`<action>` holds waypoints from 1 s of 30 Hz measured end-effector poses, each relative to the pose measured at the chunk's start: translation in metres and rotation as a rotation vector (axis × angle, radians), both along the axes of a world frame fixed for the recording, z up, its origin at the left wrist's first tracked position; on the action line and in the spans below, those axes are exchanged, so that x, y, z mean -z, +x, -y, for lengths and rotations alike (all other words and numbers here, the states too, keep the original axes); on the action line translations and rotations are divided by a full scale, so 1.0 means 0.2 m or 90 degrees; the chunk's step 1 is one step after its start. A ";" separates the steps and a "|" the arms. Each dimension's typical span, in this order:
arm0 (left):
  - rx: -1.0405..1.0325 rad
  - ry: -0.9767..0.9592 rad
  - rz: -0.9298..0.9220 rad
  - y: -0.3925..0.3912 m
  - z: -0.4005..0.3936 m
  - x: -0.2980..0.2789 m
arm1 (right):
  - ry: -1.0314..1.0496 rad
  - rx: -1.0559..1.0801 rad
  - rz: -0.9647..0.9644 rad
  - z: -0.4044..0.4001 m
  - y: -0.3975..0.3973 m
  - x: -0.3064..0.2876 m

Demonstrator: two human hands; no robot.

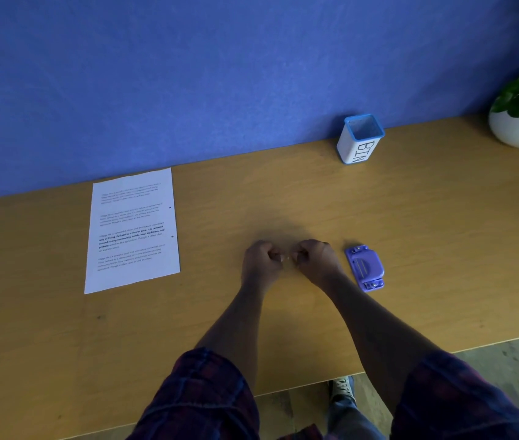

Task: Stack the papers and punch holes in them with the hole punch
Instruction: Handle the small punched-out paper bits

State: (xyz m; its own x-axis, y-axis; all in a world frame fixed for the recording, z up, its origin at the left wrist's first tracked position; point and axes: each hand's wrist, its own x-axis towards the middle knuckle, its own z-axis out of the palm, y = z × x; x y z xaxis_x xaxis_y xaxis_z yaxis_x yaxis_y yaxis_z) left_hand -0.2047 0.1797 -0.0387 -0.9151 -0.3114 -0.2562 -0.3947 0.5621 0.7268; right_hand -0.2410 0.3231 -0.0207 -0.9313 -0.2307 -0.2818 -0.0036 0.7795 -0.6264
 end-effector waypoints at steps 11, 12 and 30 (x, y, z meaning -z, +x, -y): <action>0.072 -0.109 0.010 -0.01 -0.04 -0.06 | -0.036 0.012 -0.005 -0.01 0.00 -0.01; 0.087 -0.128 0.018 -0.01 -0.04 -0.07 | -0.038 0.009 -0.005 -0.01 0.00 -0.01; 0.261 -0.141 0.071 -0.12 0.02 -0.08 | -0.067 0.050 -0.026 -0.03 0.05 0.02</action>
State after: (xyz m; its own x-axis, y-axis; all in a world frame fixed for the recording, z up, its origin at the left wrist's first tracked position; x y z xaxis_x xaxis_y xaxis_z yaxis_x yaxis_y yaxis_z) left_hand -0.2282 0.1763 -0.0225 -0.9444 0.0117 -0.3287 -0.1770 0.8242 0.5380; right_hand -0.2318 0.3295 -0.0242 -0.9578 -0.1836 -0.2211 0.0272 0.7080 -0.7057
